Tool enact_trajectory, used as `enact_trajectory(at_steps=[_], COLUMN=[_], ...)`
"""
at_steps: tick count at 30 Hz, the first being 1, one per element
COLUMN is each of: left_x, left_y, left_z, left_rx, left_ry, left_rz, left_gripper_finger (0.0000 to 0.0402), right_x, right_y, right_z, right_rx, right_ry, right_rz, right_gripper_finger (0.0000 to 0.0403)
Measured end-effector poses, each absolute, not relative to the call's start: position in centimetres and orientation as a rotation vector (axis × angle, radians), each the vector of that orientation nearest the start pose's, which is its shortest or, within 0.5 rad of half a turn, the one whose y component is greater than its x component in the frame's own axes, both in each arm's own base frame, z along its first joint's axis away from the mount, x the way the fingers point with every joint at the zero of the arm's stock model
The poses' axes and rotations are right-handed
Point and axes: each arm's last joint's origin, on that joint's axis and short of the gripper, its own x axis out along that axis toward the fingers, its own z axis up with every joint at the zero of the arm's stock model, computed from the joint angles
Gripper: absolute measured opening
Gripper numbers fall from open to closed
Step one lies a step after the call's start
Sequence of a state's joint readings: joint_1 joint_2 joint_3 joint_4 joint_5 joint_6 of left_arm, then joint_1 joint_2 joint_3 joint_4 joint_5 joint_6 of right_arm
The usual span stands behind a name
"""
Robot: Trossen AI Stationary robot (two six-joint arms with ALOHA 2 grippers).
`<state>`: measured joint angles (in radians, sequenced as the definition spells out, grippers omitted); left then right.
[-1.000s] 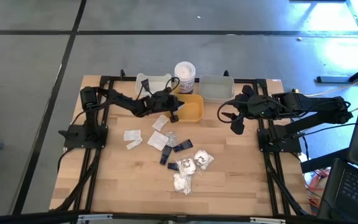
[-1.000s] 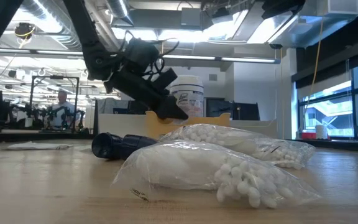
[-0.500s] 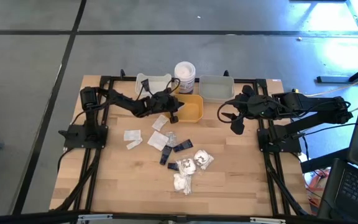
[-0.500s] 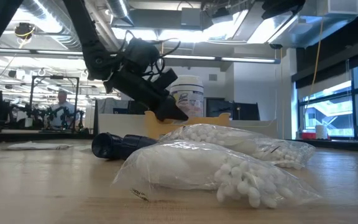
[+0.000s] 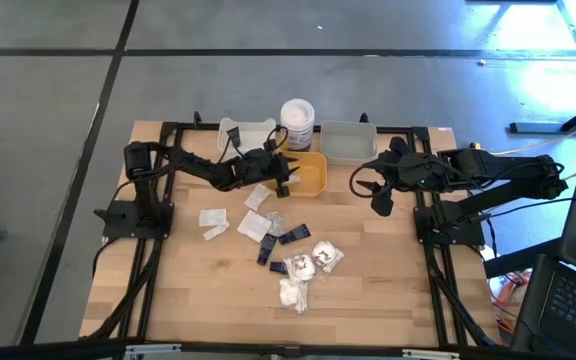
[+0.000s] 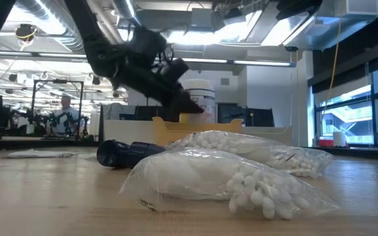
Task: Pick & Place Travel size toiletries
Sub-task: Put the white cotton pack into the gray bin
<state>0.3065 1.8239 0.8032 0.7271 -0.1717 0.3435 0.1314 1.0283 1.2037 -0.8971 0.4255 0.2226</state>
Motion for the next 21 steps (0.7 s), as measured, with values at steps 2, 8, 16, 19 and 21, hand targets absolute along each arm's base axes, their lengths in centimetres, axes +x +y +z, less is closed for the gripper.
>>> enact_trajectory(at_steps=[2, 8, 16, 19, 21], left_x=[33.9, 33.4, 32.0, 31.5, 31.1], left_y=[10.8, 9.2, 6.9, 6.1, 5.6], left_z=[16.4, 20.0, 24.0, 25.1, 25.8], left_rx=[0.323, 0.34, 0.349, 0.35, 0.35], left_ry=[0.343, 0.247, 0.169, 0.148, 0.144], left_rz=[0.412, 0.392, 0.348, 0.331, 0.318], left_gripper_finger=[0.0108, 0.0107, 0.0106, 0.0107, 0.0107], right_x=[18.5, 18.5, 18.5, 18.5, 18.5], right_y=[1.2, 1.2, 1.2, 1.2, 1.2], right_z=[36.9, 36.9, 36.9, 36.9, 36.9], right_rx=[0.013, 0.013, 0.013, 0.013, 0.013], right_ry=[0.659, 0.66, 0.66, 0.66, 0.659], right_rz=[-0.356, -0.356, -0.355, -0.356, -0.356], right_gripper_finger=[0.0216, 0.0205, 0.0195, 0.0192, 0.0189])
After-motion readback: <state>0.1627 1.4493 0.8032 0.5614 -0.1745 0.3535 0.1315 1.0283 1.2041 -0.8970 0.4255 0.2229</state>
